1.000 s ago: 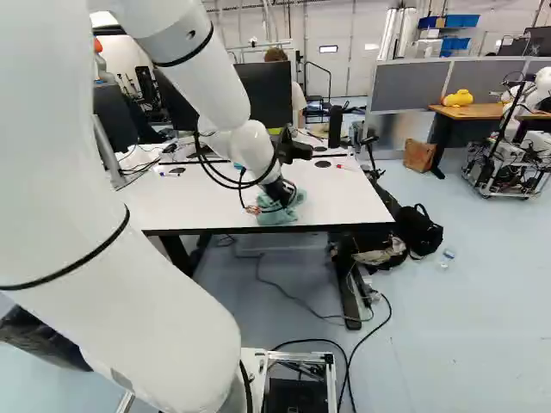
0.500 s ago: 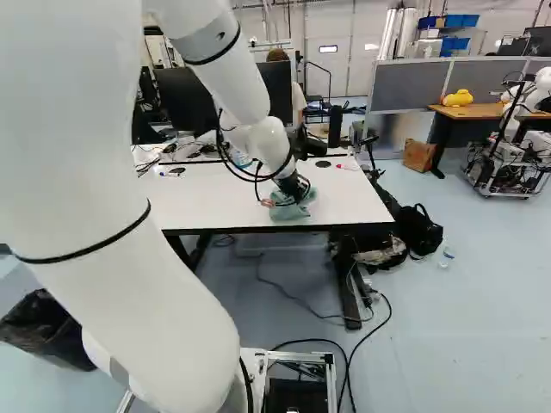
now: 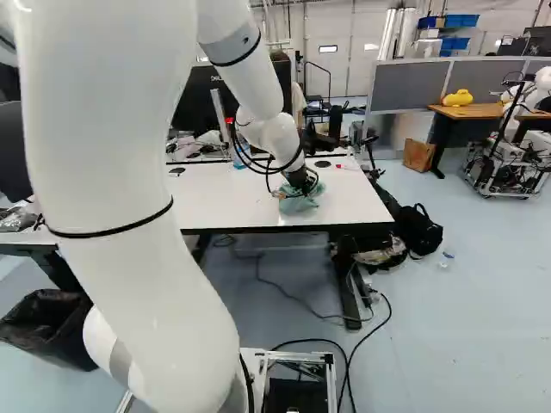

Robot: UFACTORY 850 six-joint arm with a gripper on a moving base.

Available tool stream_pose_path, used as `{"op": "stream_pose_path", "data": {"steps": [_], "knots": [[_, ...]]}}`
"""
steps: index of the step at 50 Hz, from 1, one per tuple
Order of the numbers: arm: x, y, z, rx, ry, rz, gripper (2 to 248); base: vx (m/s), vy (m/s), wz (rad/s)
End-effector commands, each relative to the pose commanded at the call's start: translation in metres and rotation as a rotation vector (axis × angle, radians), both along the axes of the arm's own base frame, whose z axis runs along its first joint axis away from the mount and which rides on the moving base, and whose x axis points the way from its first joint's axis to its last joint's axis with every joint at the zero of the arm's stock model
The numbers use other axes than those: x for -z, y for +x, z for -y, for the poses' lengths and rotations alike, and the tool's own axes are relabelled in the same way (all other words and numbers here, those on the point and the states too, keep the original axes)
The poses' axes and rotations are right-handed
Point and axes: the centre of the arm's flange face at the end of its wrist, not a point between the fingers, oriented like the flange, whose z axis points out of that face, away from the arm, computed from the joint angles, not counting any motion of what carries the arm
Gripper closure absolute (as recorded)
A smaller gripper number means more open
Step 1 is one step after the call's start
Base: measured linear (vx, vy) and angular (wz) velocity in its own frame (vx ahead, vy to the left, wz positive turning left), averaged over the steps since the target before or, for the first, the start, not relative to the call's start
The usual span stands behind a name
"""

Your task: Clean the table with the green towel

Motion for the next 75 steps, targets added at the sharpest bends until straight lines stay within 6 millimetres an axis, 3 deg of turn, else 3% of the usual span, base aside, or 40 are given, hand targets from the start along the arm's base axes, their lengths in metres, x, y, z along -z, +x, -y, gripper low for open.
{"op": "stream_pose_path", "data": {"steps": [17, 31, 75], "knots": [[0.001, 0.032, -0.002, -0.022, -0.004, 0.012, 220, 0.0, 0.0, 0.0], [0.002, 0.052, -0.016, -0.058, -0.006, 0.02, 220, 0.0, 0.0, 0.0], [0.001, 0.059, -0.093, -0.196, -0.004, 0.016, 220, 0.0, 0.0, 0.0]]}}
